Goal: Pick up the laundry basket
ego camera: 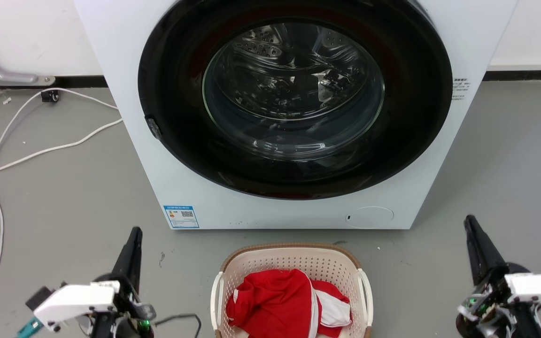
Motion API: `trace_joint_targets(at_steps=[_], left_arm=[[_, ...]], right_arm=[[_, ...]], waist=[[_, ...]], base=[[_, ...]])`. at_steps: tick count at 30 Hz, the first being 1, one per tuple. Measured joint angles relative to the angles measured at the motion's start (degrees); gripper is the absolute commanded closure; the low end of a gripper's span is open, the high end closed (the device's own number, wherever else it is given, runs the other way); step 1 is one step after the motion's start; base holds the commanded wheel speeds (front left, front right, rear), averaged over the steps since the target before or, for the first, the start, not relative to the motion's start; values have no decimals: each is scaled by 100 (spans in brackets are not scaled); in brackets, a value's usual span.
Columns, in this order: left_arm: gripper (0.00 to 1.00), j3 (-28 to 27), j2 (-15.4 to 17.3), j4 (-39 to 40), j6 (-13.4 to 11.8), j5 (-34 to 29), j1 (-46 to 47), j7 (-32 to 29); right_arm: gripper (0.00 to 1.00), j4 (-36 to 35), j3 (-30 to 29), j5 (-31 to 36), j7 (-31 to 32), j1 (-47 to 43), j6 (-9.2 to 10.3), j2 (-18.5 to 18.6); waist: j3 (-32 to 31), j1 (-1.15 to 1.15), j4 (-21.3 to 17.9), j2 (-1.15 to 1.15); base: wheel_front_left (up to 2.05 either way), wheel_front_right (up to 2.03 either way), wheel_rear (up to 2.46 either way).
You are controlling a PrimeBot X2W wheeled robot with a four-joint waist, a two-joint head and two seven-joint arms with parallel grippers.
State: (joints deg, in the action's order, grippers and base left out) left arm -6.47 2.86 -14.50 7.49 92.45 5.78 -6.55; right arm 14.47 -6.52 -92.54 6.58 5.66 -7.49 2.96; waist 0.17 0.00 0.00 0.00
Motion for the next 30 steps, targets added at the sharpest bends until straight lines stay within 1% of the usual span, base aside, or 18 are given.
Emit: trace_joint_targets(at_steps=[3,9,16,21,30], left_arm=[[0,47,-15,-94,-1,1,-114,29],[0,247,-18,-40,-1,-20,-102,210],[0,366,-15,112,-1,-367,-73,394],[0,503,-15,235,-1,-932,-49,530],[0,801,-15,332,-1,-2159,-45,733]], right_arm=[[0,85,14,0,-23,-124,1,-9],[0,-16,124,89,-186,-129,1,-13],[0,-111,292,414,-401,-129,1,25],[0,-179,325,980,-525,-128,1,51],[0,-287,376,2455,-727,-127,1,48]], waist=[[1,0,0,0],[7,0,2,0],[12,0,6,0],[16,0,10,0],[16,0,14,0]], base=[[0,0,0],[0,0,0],[0,0,0],[0,0,0],[0,0,0]])
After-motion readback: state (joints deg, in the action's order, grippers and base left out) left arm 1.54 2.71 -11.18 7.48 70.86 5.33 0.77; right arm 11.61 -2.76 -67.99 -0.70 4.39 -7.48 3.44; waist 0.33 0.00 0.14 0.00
